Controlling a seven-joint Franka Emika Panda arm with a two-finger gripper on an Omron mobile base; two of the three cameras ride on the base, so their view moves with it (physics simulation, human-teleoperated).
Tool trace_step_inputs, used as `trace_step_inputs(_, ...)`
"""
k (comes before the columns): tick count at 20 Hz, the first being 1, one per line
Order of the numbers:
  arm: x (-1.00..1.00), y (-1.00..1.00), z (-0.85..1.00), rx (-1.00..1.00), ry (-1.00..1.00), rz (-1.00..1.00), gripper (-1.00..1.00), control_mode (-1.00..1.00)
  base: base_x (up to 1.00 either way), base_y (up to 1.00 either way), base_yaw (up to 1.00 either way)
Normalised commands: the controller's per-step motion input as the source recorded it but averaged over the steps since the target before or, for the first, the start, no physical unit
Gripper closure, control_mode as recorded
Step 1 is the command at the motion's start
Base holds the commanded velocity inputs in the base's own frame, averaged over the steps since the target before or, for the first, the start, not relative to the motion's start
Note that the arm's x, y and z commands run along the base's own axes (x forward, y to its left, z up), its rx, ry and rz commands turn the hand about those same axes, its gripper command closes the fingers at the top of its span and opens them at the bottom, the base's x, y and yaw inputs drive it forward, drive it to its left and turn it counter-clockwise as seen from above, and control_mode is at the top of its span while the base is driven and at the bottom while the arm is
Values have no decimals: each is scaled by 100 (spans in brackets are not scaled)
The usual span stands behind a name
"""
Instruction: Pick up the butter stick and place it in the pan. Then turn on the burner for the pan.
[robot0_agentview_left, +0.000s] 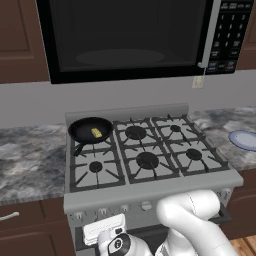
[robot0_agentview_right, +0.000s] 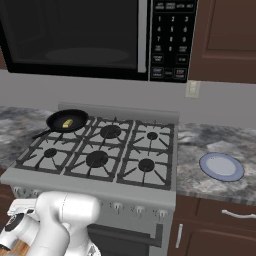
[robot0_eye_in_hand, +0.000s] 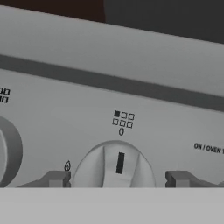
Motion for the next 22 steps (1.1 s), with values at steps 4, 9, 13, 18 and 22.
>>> trace_step_inputs(4, 8, -6, 0, 3, 0, 0, 100, -100, 0, 0, 0)
trace_step_inputs(9, 1, -3, 0, 1, 0, 0, 100, -100, 0, 0, 0)
trace_step_inputs(13, 0, 0, 0, 0, 0, 0, 100, -100, 0, 0, 0)
trace_step_inputs(18, 11, 0, 6, 0, 0, 4, 100, -100, 0, 0, 0)
trace_step_inputs(22, 17, -16, 13, 0, 0, 5, 100, -100, 0, 0, 0)
